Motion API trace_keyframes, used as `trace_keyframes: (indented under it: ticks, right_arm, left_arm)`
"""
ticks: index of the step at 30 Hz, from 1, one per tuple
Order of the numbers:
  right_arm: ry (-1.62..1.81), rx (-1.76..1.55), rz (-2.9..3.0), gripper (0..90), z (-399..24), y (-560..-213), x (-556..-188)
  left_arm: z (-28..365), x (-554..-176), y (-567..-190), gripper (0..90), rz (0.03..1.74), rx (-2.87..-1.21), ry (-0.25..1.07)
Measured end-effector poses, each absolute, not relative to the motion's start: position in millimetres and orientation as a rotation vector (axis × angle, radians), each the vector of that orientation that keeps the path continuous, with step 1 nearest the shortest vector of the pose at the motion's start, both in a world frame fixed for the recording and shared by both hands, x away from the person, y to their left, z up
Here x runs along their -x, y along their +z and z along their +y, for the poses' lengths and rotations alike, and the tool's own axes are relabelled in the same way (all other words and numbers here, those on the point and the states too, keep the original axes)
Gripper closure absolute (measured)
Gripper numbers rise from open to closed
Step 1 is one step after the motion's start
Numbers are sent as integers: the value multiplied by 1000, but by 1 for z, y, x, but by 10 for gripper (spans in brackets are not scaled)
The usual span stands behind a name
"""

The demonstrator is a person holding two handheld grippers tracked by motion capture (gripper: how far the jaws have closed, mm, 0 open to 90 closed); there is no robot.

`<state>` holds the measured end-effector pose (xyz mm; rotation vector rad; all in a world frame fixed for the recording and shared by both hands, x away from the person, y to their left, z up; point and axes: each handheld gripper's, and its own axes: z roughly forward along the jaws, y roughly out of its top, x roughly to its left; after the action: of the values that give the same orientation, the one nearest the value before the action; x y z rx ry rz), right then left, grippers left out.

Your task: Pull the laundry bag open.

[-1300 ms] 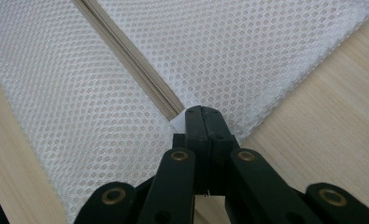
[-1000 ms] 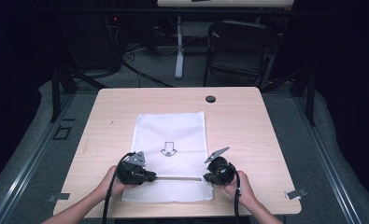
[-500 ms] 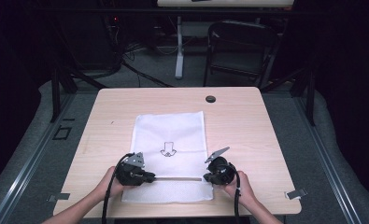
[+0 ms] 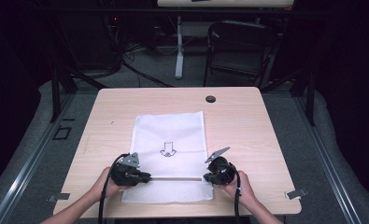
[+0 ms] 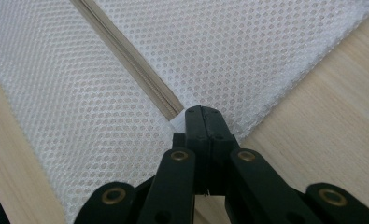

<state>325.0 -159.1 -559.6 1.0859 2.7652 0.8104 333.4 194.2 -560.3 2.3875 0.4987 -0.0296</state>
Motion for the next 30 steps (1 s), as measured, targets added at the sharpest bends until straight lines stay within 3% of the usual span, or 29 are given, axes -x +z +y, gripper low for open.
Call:
trace_keyframes:
  ticks: [30]
  right_arm:
    - [793,-1094,2778,900,-157,-559,-327]
  left_arm:
    - [258,-328,-559,826,693,-2372,77]
